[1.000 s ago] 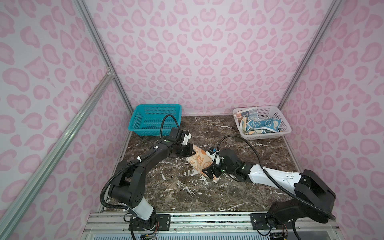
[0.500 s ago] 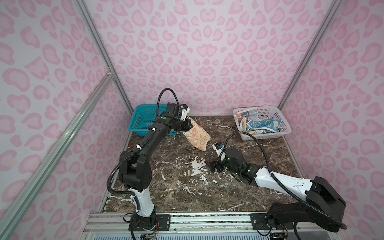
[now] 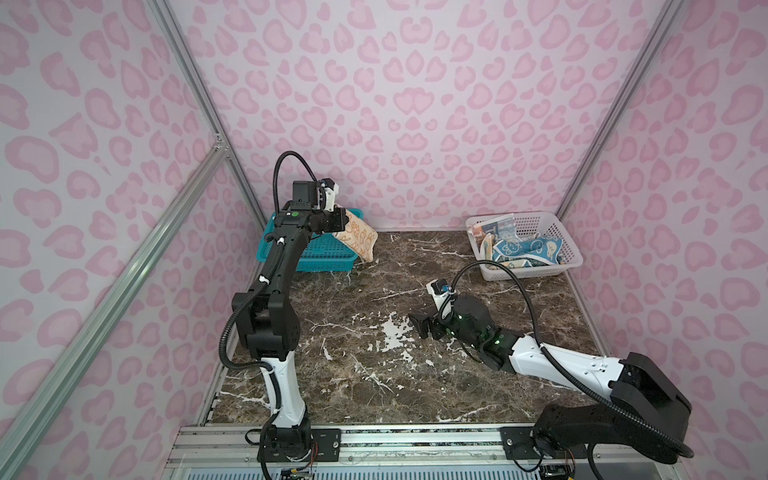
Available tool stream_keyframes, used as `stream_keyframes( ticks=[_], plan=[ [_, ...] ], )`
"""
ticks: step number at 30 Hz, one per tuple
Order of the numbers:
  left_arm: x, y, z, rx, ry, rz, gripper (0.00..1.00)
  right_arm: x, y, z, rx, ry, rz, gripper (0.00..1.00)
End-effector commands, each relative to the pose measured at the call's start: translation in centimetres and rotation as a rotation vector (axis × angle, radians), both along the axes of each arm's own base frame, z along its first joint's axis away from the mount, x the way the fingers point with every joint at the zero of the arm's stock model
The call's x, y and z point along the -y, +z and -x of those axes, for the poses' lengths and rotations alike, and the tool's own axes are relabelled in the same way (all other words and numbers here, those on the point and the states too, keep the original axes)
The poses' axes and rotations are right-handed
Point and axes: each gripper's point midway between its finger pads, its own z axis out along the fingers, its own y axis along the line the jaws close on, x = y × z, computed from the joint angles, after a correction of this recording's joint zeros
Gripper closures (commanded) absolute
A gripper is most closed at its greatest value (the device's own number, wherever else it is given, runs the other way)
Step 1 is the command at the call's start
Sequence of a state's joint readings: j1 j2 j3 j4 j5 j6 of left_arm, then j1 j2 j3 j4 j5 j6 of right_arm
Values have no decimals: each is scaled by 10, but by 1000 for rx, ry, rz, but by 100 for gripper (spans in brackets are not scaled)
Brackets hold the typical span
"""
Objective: Fold and stack the towels
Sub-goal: 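Lift the towel with the left gripper toward the teal basket while right gripper releases, then lower the towel into the teal basket and open the left gripper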
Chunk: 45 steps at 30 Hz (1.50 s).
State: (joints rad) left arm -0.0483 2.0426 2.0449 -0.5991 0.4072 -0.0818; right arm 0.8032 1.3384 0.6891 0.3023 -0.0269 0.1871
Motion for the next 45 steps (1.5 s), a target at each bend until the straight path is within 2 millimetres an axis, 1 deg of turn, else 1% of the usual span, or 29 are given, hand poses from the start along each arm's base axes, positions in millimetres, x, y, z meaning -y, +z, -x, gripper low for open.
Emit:
stream_keyframes(
  ticks=[1,5,10,12,16,17,21,25,27,28,30,32,34,36,37,38,40,43,45],
  plan=[
    [-22,-11,-12,-13,15,-26,97,-1,6,-1,19,0,-12,1],
    [-57,-22,-27,-26,75,-16,97,-2,6,-1,14,7,5,1],
    [-103,-36,-36,-48,152,-14,97,-4,8,-3,12,13,20,1],
    [-116,-42,-38,-52,156,12,97,-5,11,-3,14,14,20,1],
    [-140,-59,-41,-82,183,47,97,-8,20,-4,29,21,-2,1],
    [-145,-62,-42,-85,189,52,97,-8,22,-5,31,21,-6,1],
    [-150,-82,-48,-101,178,52,97,-8,23,-6,34,19,-4,1],
    [-154,-112,-54,-144,172,46,96,-7,20,-4,26,22,12,1],
    [-161,-126,-57,-170,188,22,96,-5,21,-3,27,18,16,1],
    [-167,-131,-58,-177,208,3,96,-3,22,-3,29,14,19,1],
    [-177,-135,-60,-183,235,-24,96,-1,23,-3,34,7,22,1],
    [-183,-132,-62,-172,252,-36,96,1,23,-3,37,-2,24,1],
    [-184,-127,-64,-154,255,-41,94,2,21,-4,34,-12,27,1],
    [-186,-123,-66,-136,261,-51,86,2,22,-6,34,-15,25,1],
    [-188,-120,-68,-126,267,-59,81,0,22,-6,33,-11,26,1],
    [-190,-120,-68,-123,271,-68,73,0,22,-7,32,-11,25,1],
    [-195,-120,-69,-119,288,-88,65,-3,22,-7,29,-2,24,1],
    [-204,-120,-70,-120,331,-126,43,-3,22,-7,28,-1,23,1],
    [-209,-118,-69,-118,354,-144,31,-2,21,-6,26,-4,25,1]
  ],
)
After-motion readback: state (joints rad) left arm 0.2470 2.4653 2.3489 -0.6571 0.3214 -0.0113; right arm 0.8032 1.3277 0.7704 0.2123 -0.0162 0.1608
